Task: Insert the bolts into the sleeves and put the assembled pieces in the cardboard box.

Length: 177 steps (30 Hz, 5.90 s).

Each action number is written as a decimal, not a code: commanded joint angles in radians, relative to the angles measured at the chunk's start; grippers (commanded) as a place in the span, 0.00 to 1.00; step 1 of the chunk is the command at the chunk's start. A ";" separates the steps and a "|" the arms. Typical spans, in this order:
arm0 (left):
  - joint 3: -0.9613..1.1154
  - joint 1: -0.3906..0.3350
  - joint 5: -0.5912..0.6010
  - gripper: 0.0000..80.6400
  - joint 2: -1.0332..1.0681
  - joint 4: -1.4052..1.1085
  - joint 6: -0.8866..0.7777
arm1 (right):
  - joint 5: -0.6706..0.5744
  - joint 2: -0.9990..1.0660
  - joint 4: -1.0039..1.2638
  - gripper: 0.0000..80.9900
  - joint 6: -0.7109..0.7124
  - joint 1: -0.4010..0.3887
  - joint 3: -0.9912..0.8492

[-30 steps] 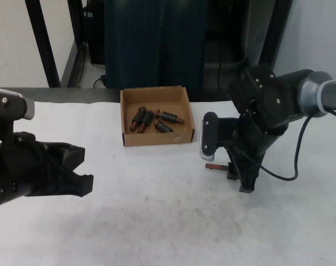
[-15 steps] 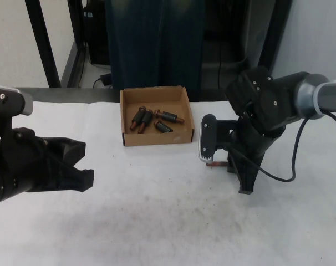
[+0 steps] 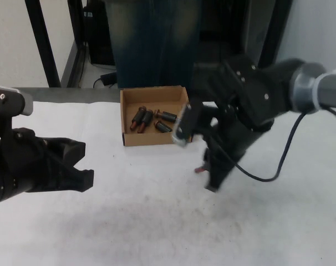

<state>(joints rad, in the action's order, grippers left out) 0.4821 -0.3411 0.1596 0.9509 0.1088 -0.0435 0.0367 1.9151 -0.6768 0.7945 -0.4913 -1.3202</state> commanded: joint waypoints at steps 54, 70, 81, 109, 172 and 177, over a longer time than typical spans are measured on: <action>-0.001 0.099 0.127 0.01 -0.004 0.096 -0.003 | 0.123 -0.098 -0.112 0.47 -0.419 -0.293 0.165; -0.001 0.099 0.127 0.01 -0.004 0.096 -0.003 | 0.169 0.001 -0.073 0.38 -0.340 -0.227 0.165; -0.001 0.099 0.127 0.01 -0.004 0.096 -0.003 | 0.159 -0.015 -0.082 0.00 -0.337 -0.215 0.141; -0.008 0.335 0.180 0.01 -0.032 0.096 -0.033 | -0.330 -0.102 -0.285 0.00 1.381 -0.215 0.097; -0.085 0.331 0.186 0.01 -0.108 0.023 -0.169 | 0.046 -0.164 -0.091 0.67 -1.505 -0.318 0.045; -0.085 0.331 0.186 0.01 -0.108 0.023 -0.169 | 0.021 -0.157 -0.107 0.67 -1.584 -0.318 0.054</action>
<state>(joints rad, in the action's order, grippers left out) 0.3949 -0.0112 0.3380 0.8533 0.1490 -0.2053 0.0714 1.7631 -0.7737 -0.7378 -0.8110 -1.2667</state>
